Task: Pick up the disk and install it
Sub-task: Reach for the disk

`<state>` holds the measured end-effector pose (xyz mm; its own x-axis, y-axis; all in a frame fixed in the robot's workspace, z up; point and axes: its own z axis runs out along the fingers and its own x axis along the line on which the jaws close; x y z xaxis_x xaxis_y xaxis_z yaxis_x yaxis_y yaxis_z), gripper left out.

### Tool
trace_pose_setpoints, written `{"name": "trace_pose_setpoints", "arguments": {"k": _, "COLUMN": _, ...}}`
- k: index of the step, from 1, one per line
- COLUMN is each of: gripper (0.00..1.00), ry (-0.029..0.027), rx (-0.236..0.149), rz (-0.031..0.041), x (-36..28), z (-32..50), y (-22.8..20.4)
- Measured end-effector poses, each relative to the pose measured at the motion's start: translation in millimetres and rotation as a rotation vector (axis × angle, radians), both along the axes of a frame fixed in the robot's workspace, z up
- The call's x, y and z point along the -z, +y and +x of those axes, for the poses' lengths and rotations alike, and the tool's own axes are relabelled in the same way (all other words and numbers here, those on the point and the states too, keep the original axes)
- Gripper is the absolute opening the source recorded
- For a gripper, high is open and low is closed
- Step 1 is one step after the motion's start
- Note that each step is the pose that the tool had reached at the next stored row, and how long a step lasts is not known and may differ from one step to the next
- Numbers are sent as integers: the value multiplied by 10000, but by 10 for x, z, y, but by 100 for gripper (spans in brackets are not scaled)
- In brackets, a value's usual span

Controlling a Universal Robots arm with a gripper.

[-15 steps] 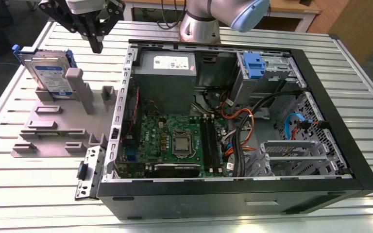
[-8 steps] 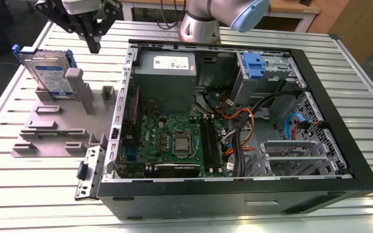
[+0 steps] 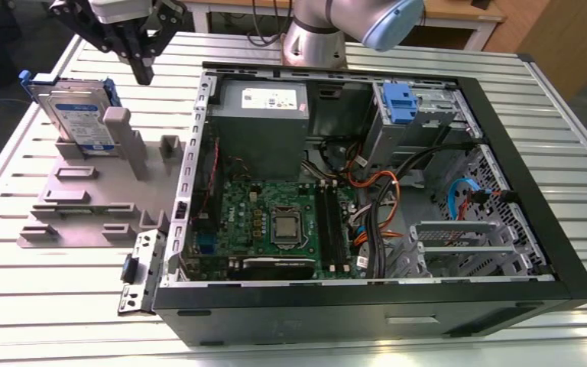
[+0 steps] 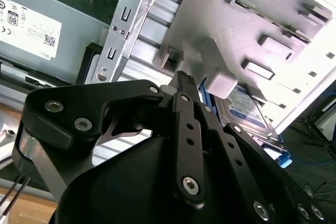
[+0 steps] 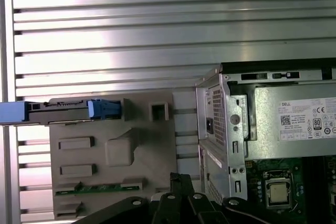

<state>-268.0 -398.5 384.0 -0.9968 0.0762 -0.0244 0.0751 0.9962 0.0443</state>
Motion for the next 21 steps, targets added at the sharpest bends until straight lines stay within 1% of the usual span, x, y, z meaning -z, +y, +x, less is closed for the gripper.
{"name": "trace_pose_setpoints", "arguments": {"k": 21, "gripper": 11, "ry": 0, "rx": 0, "rz": 0, "x": 26, "z": -196, "y": 0}}
